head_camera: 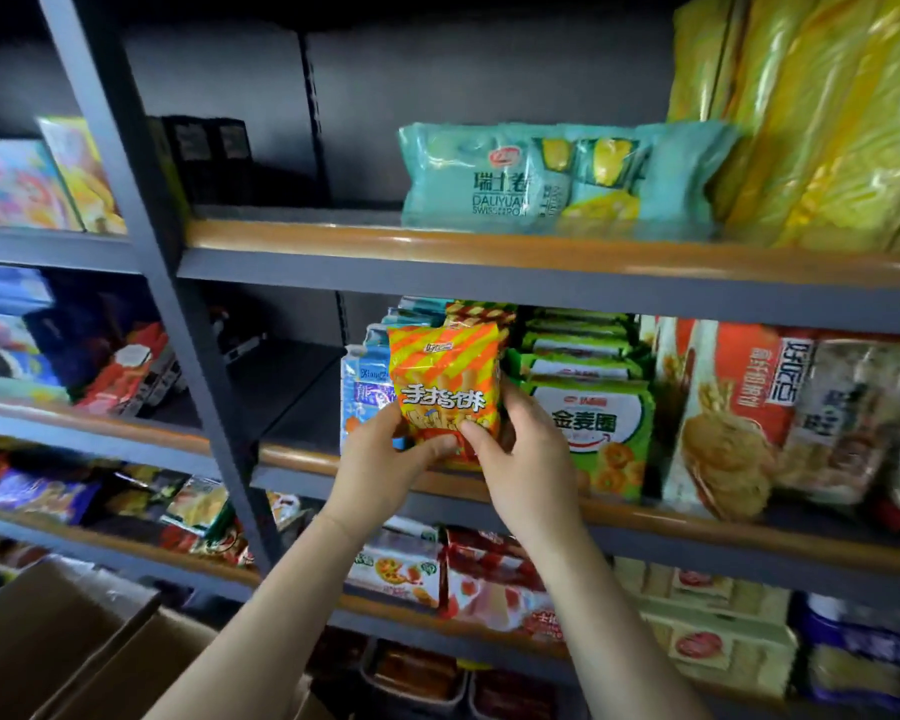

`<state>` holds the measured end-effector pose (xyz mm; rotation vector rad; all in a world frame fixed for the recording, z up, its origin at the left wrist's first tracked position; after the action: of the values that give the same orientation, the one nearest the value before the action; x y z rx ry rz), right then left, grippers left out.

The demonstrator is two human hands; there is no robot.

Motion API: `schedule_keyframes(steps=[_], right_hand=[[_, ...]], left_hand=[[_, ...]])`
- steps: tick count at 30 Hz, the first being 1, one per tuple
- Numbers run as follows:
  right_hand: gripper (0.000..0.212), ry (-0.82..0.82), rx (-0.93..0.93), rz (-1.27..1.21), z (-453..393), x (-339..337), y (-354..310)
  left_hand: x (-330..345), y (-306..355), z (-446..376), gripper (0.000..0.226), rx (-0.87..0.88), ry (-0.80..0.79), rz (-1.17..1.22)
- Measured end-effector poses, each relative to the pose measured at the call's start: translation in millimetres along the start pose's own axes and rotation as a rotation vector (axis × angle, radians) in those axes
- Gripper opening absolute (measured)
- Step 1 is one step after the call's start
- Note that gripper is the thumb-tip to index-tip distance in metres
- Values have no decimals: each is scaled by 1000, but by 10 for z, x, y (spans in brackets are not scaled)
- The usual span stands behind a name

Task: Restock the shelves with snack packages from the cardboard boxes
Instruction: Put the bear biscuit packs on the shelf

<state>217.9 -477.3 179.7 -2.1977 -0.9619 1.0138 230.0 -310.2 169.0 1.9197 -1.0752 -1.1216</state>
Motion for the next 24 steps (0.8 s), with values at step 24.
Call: schedule_keyframes(steps=[24], right_hand=[[57,-140,-229,587,72,872,41]], left_hand=[[-260,-772,-425,103,-1,84,-357]])
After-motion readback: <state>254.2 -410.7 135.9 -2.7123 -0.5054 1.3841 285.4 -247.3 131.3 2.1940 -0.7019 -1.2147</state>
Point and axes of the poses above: each hand's wrist, its own z-axis away from the middle knuckle, its own x-axis out of the palm, y = z × x, the point moved 4 cm from there along -z, towards the middle knuckle, and after that the axes turned 7 degrees about y, right-handed, at the moved point
